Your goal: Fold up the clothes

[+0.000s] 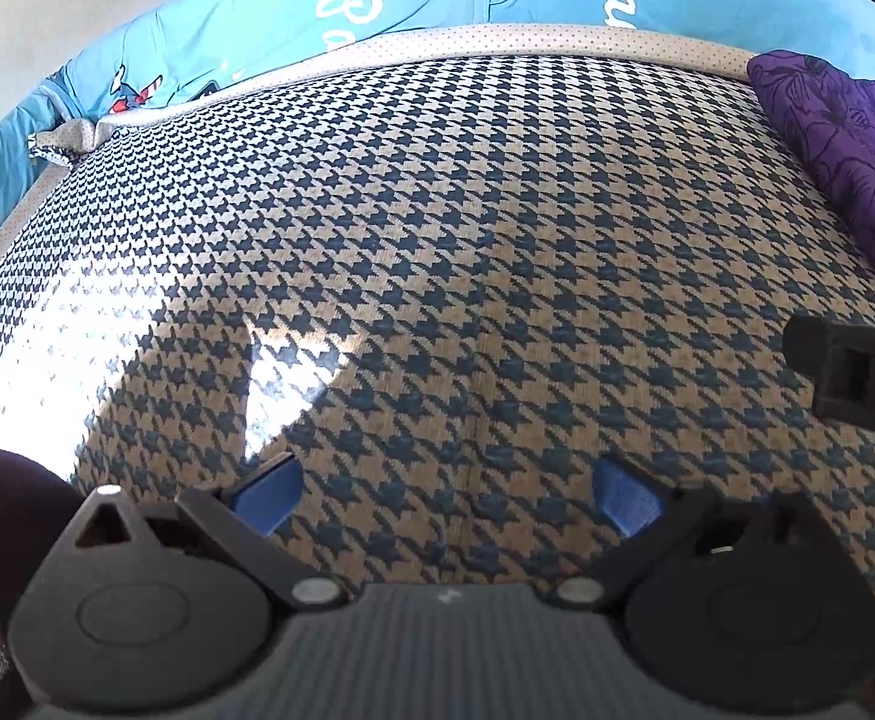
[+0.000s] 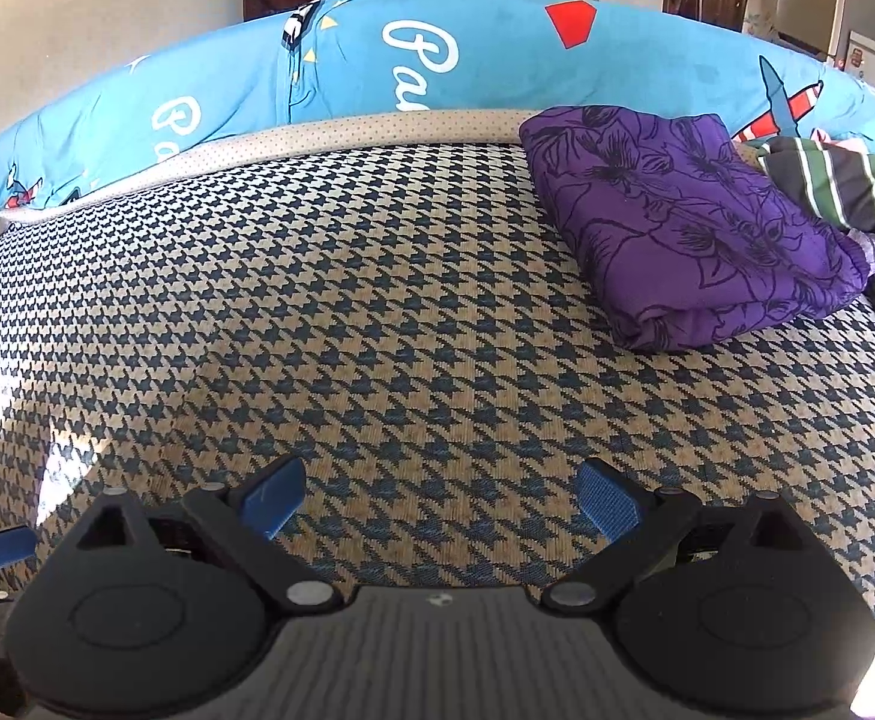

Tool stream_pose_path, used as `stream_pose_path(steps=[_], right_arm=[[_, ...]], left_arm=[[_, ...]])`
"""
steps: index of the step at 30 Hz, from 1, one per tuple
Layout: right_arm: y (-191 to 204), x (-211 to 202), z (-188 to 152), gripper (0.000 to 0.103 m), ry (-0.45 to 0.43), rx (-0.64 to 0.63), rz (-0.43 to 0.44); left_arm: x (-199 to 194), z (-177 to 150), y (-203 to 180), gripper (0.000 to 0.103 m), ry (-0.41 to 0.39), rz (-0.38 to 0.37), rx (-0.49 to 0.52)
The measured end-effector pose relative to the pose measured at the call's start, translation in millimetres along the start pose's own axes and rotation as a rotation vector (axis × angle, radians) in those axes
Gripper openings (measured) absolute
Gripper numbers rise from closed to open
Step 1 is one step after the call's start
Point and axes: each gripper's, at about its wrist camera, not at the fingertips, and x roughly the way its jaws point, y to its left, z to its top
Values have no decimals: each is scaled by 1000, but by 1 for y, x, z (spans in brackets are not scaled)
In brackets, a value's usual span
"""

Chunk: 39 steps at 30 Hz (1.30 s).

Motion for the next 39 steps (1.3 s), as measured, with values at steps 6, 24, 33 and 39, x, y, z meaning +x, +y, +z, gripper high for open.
stream_pose_path(steps=[6, 24, 33, 39], right_arm=[[-2, -1, 2, 97, -12, 9, 7], [20, 3, 2, 97, -11, -33, 72], [30, 2, 3, 97, -15, -49, 106], [34, 2, 4, 97, -18, -60, 113]], left_arm=[[-1, 1, 0, 103, -3, 5, -2], [4, -1, 19, 103, 53, 8, -77], [4, -1, 22, 103, 53, 13, -86], [3, -1, 24, 103, 52, 17, -89]])
